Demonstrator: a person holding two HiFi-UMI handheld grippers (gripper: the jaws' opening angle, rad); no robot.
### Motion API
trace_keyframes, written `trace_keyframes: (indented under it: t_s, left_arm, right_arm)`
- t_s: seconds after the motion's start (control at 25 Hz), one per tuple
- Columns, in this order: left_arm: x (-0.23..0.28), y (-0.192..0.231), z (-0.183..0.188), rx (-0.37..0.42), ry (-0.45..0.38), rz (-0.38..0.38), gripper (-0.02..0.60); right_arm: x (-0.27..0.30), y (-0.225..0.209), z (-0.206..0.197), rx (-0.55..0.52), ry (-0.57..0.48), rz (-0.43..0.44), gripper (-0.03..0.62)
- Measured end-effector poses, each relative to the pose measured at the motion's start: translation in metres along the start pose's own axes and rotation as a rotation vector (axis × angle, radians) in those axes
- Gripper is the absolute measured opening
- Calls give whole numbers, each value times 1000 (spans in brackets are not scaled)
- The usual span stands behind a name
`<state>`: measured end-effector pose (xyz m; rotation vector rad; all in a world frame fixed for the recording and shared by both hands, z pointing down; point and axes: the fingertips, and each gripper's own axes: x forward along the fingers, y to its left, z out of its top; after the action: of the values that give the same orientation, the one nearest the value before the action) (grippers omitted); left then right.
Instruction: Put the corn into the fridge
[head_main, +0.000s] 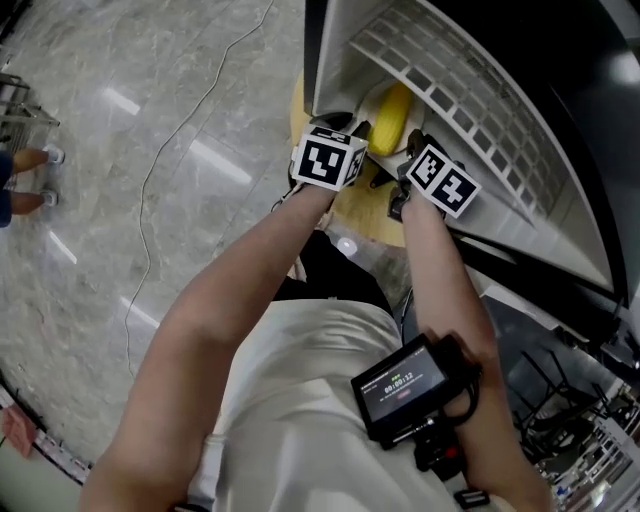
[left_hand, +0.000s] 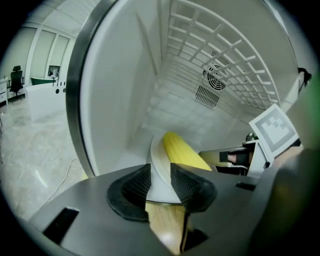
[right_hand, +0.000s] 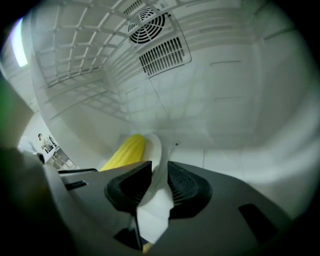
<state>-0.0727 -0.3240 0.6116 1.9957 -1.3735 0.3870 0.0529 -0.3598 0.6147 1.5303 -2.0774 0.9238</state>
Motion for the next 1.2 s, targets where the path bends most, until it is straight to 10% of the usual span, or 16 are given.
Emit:
trace_keyframes:
  t_s: [0.56, 1.2]
  left_arm:
    - [-45, -17, -20, 65, 11, 25, 43]
    - [-124, -35, -24, 86, -60, -22, 8]
  right_arm:
    - [-46, -6, -7, -33, -65, 1, 40]
    - [-116, 64, -13, -153, -115, 187, 8]
